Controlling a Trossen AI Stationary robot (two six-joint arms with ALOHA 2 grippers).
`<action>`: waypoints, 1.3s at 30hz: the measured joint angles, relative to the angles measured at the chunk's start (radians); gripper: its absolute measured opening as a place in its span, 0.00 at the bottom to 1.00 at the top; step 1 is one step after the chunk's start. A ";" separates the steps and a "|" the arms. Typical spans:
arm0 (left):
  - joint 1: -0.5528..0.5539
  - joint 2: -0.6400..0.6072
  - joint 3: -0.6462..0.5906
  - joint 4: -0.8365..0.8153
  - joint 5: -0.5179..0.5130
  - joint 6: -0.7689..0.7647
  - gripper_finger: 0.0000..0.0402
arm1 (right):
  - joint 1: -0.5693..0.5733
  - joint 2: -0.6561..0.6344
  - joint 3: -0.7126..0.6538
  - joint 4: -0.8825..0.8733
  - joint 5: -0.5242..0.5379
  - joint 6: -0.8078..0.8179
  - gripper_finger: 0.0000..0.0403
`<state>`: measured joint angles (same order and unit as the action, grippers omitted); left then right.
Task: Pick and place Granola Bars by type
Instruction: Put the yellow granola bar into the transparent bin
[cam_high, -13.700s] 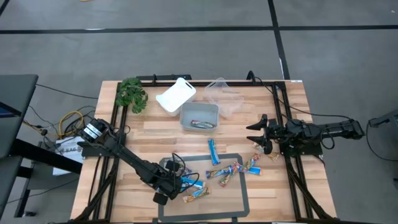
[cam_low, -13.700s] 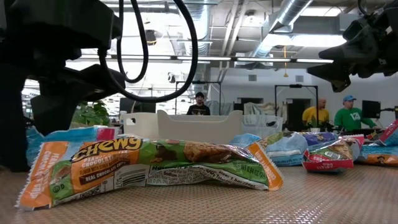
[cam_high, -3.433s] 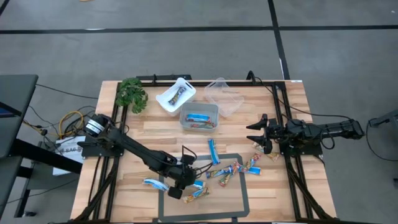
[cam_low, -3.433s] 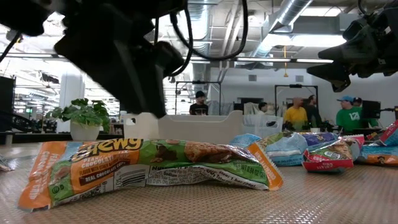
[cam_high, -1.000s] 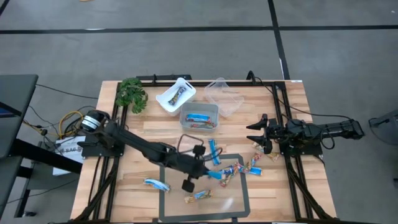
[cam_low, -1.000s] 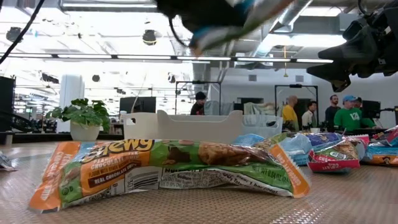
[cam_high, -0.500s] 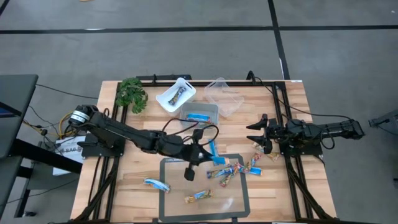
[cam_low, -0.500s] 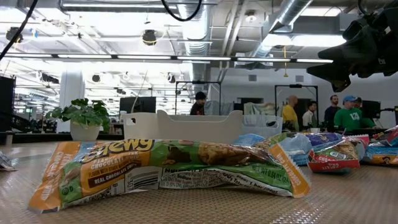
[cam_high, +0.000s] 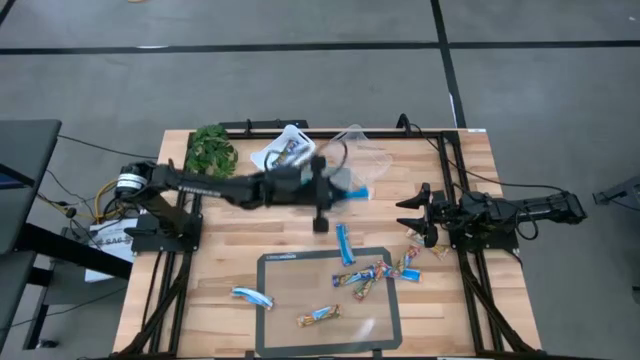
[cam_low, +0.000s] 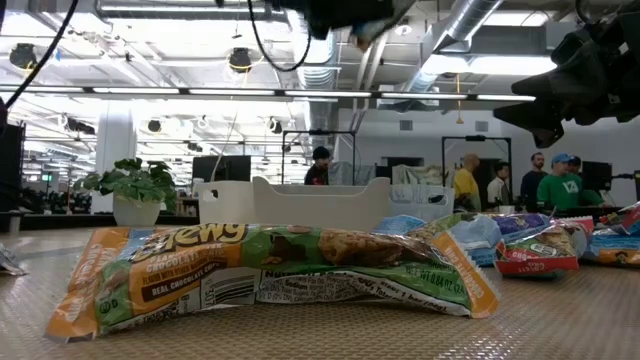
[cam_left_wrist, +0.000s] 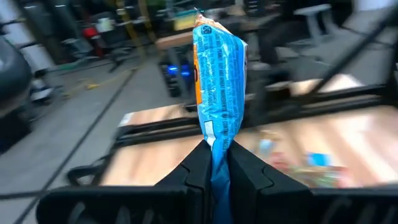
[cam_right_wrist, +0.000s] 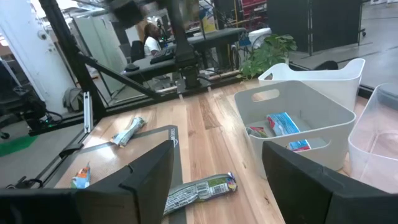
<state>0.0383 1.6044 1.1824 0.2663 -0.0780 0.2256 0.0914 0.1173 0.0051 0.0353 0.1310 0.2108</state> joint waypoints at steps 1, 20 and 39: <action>0.034 0.000 0.000 0.003 0.004 0.000 0.07 | 0.000 0.000 0.000 0.000 0.000 0.000 0.59; 0.340 0.000 0.000 -0.025 0.007 -0.030 0.07 | 0.000 0.000 0.000 0.000 0.000 0.000 0.59; 0.378 0.456 0.752 -0.786 0.072 0.330 0.07 | 0.000 0.000 0.000 0.000 0.000 0.000 0.59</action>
<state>0.4164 2.0604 1.9348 -0.5194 -0.0063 0.5558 0.0916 0.1173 0.0049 0.0354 0.1307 0.2108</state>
